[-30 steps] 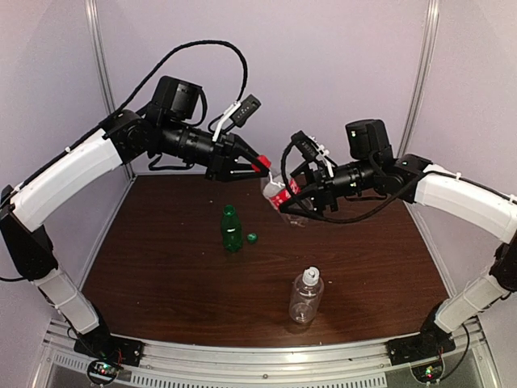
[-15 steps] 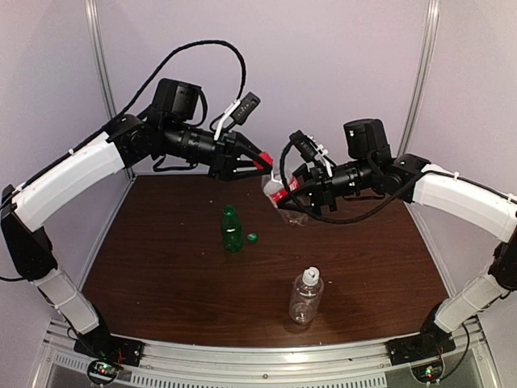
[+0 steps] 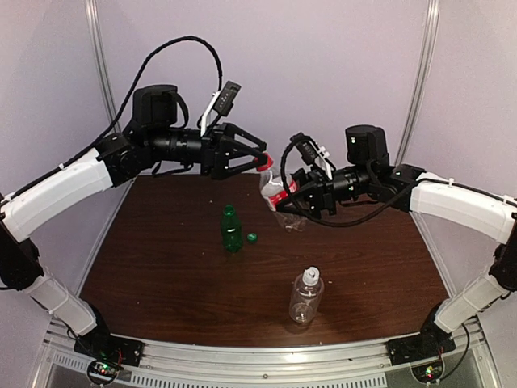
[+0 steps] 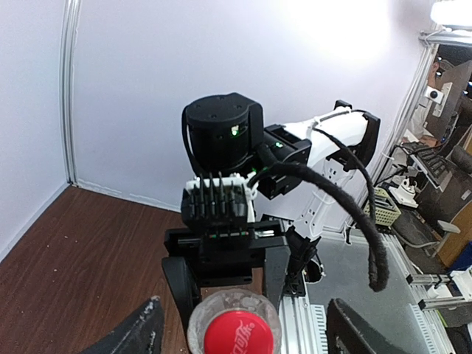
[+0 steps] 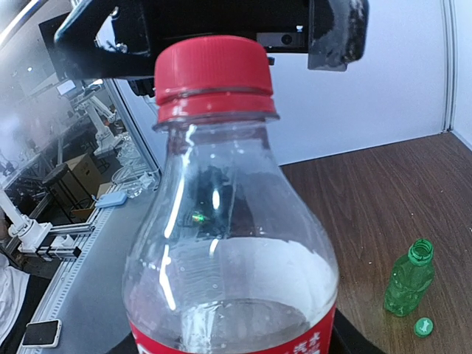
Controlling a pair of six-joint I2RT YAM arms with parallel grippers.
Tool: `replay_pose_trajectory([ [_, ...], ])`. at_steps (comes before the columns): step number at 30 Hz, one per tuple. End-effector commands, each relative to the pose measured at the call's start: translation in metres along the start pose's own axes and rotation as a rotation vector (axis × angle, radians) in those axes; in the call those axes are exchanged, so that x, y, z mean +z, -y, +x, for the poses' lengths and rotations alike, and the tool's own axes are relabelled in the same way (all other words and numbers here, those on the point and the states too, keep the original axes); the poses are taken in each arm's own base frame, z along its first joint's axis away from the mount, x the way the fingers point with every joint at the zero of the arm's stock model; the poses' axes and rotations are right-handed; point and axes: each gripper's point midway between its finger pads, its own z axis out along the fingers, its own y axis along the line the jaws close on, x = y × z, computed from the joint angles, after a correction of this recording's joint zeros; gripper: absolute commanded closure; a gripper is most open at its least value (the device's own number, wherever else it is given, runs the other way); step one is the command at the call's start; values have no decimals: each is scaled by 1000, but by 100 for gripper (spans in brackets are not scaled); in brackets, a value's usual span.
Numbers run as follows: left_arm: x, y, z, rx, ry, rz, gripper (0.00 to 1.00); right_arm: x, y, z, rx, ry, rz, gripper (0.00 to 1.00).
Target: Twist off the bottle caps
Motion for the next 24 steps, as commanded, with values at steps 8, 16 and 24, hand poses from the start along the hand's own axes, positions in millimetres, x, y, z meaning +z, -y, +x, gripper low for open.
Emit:
replay_pose_trajectory([
  [8, -4, 10, -19, 23, 76, 73, 42, -4, -20, -20, -42, 65, -62, 54],
  [16, -1, 5, -14, 10, 66, 70, 42, -4, -19, -23, -43, 72, -60, 55],
  [24, 3, 3, -12, 0, 59, 83, 54, -4, -16, -24, -40, 76, -47, 55],
])
